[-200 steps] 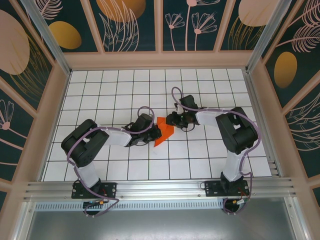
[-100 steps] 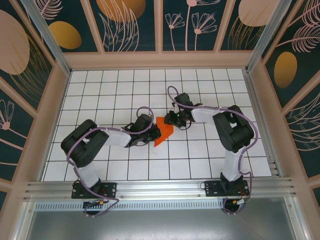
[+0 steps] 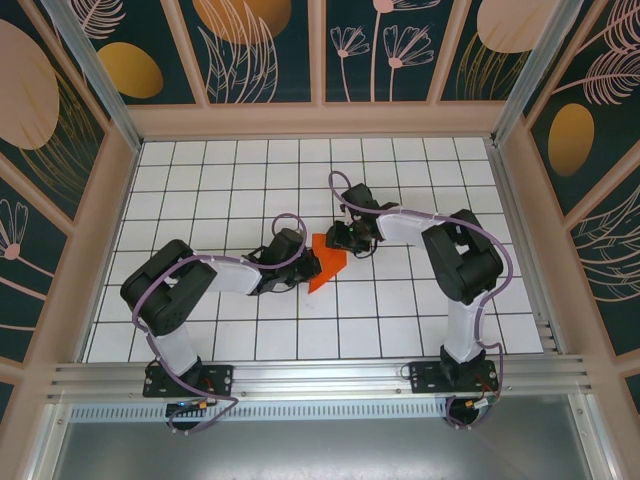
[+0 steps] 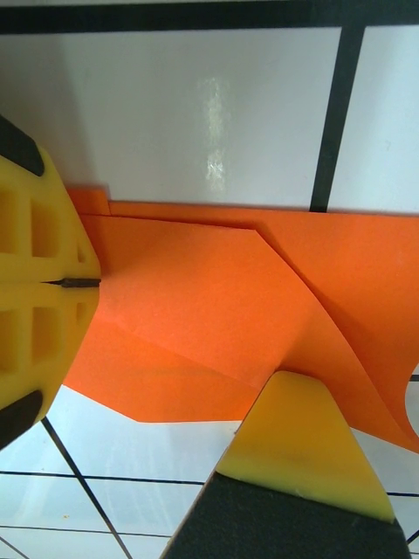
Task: Fold a paper plane with a square sheet of paper (pick it up from the middle)
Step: Fourth fold the wing at the center of the table.
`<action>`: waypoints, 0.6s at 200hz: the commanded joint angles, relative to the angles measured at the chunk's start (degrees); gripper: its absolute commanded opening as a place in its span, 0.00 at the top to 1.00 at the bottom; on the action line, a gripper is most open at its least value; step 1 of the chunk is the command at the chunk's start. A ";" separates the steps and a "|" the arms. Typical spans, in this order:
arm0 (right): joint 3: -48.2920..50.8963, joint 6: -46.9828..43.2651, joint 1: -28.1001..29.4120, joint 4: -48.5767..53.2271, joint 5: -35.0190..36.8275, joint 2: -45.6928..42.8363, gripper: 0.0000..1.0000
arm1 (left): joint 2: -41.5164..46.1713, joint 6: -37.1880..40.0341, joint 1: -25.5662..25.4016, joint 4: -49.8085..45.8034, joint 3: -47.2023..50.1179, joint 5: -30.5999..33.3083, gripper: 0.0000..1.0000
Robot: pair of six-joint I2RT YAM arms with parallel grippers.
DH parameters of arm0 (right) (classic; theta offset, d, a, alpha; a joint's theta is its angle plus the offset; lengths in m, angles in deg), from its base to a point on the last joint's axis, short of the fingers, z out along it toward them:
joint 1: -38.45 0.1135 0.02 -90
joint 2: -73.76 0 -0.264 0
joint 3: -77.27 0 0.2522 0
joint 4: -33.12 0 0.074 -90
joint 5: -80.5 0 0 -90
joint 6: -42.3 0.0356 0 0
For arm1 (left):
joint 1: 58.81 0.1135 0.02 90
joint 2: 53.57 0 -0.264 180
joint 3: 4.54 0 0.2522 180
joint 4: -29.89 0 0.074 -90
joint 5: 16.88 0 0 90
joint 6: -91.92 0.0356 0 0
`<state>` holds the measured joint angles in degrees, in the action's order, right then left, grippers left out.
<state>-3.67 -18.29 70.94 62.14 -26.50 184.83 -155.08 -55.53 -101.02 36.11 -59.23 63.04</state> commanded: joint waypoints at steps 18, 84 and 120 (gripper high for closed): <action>-0.56 -1.68 -0.79 1.86 0.92 -0.02 0.60 | -2.28 -1.70 0.38 -7.93 0.39 2.61 1.00; 7.18 -4.35 -2.52 -9.01 -12.94 -9.48 0.64 | -2.37 -2.14 0.33 -9.27 0.52 3.67 1.00; 9.22 -6.37 -2.52 -12.51 -19.08 -6.50 0.78 | -2.34 -2.51 0.34 -9.78 0.59 3.93 1.00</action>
<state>3.94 -22.20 68.27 53.60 -38.93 176.50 -155.15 -57.22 -101.02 35.33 -59.58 63.34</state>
